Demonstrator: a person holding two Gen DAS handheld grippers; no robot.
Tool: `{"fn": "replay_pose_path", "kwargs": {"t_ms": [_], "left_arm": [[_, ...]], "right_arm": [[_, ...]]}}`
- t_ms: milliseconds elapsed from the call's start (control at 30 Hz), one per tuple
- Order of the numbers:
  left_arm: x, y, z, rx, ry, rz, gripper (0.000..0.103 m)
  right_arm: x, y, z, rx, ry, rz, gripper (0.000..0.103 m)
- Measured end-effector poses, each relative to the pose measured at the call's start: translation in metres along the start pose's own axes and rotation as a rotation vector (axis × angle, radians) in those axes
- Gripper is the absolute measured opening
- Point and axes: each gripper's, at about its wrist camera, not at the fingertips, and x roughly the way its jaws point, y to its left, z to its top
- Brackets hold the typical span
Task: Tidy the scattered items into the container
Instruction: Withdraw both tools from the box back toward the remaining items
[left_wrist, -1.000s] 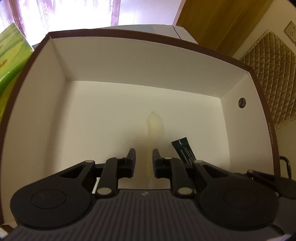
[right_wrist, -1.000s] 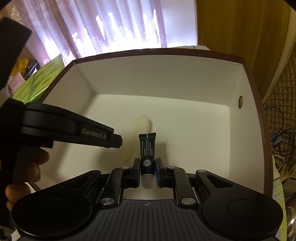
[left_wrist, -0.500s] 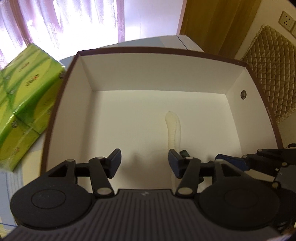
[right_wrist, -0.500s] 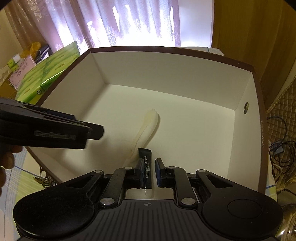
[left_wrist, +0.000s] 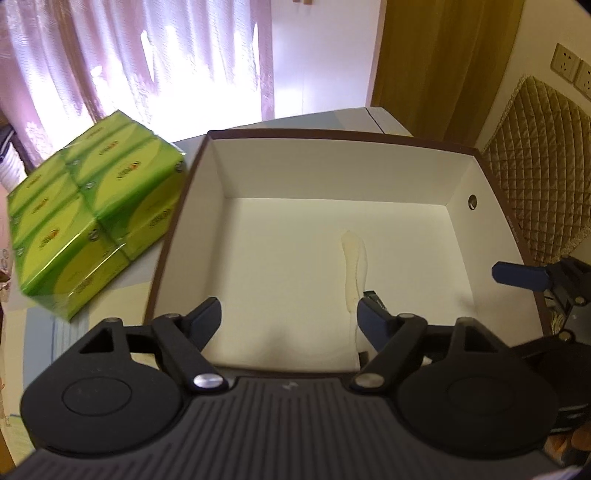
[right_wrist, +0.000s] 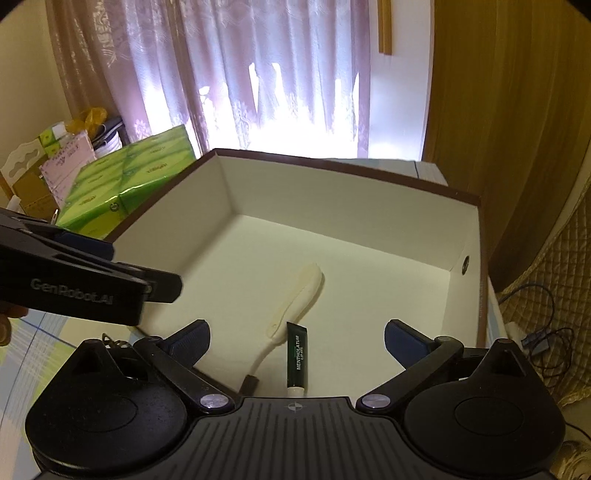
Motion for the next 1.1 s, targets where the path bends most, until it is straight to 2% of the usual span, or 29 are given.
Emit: {"fn": "replay_pose_path", "kwargs": {"t_ms": [300, 667, 900, 1100], "left_arm": [[-0.043, 0.008, -0.033, -0.037, -0.028, 0.003, 0.078], [-0.095, 0.004, -0.074, -0.059, -0.067, 0.057, 0.078], [-0.115, 0.002, -0.108, -0.046, -0.049, 0.01, 0.078], [-0.126, 0.008, -0.136, -0.017, -0.035, -0.002, 0.078]], "right_arm": [[-0.025, 0.004, -0.016, -0.02, -0.053, 0.012, 0.103], [-0.079, 0.005, -0.037, -0.042, -0.085, 0.029, 0.103], [-0.108, 0.005, -0.054, 0.009, -0.099, 0.057, 0.103], [-0.135, 0.014, -0.071, 0.02, -0.087, 0.027, 0.103]]}}
